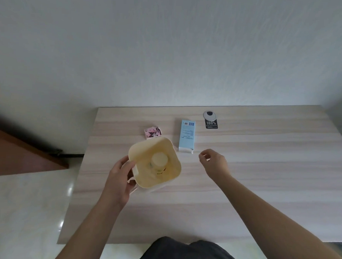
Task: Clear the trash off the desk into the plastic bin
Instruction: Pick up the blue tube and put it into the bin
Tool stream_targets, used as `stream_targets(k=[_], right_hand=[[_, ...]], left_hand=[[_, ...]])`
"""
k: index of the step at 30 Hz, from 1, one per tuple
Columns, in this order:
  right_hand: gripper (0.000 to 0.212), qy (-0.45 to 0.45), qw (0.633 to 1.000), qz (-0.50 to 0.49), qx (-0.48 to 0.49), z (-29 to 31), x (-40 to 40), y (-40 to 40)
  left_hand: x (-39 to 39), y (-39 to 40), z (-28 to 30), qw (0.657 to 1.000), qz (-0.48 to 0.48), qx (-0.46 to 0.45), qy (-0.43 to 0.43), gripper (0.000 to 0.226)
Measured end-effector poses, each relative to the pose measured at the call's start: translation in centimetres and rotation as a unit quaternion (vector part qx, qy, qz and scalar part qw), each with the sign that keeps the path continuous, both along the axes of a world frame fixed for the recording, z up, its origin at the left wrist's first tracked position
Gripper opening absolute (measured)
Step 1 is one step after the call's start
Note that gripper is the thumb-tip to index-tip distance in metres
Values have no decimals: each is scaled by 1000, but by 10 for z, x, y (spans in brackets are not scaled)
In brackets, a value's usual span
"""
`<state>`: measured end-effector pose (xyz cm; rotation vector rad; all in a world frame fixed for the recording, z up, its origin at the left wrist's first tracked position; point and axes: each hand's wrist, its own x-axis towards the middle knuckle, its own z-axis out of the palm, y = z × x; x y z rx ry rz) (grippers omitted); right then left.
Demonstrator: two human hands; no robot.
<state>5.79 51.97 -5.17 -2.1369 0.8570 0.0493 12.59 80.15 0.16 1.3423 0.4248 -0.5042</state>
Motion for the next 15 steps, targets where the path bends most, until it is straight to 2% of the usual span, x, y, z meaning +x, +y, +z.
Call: stream_targets(k=[7,9,11,15], right_hand=[[19,71,979,-113,153,-49,36,-19],[22,78,955,-155,239,-61,46,-18],[21,82,917,-209,330,-69,56,-15],[25,87,868,-269,408,-82,74,-7]], left_hand=[[4,-12,-9,999,-1,34,-3,32],[4,-17,-11,999,10,34,3,34],[3,-21,-13,999,23,35,11,36],[1,-27,-15,998,30,43,21,38]])
